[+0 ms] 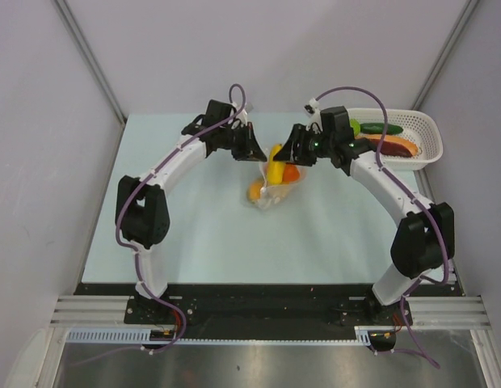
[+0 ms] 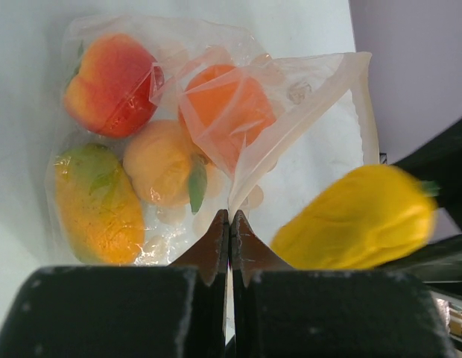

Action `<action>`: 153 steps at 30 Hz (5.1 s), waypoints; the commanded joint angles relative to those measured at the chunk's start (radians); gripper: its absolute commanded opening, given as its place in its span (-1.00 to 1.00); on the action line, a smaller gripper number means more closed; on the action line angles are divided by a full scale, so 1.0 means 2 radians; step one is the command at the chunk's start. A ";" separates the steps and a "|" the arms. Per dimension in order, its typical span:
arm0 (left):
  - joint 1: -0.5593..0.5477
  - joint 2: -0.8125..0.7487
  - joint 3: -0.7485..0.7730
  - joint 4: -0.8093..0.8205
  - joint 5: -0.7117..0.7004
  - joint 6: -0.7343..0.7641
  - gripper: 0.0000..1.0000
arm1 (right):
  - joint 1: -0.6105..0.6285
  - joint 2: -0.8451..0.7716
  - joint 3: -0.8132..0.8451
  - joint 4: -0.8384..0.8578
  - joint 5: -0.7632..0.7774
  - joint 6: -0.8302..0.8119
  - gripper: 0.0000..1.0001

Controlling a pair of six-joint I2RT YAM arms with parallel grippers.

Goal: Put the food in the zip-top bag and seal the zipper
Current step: Place the fake fruit in the zipper food storage bag, then adjust the zipper food storage bag at the center of the board, then pick up the fake fruit from the bin, then place the fake fruit in the zipper food storage bag.

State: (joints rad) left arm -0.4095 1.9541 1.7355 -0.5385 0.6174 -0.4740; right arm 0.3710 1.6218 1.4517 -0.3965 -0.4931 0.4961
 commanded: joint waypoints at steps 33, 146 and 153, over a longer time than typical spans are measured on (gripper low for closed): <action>0.009 -0.070 -0.032 0.011 0.007 0.001 -0.99 | -0.022 0.010 0.049 -0.185 0.023 -0.166 -0.22; -0.025 -0.080 0.064 -0.101 -0.069 0.169 -1.00 | 0.006 0.011 0.060 0.000 -0.092 -0.278 -0.82; -0.025 -0.090 0.055 -0.100 -0.070 0.171 -1.00 | 0.045 0.020 0.069 -0.082 -0.110 -0.349 -0.26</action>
State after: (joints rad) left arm -0.4545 1.8450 1.8553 -0.7712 0.4530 -0.1242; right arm 0.4187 1.6661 1.5684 -0.4595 -0.6819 -0.0929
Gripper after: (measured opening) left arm 0.006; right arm 0.633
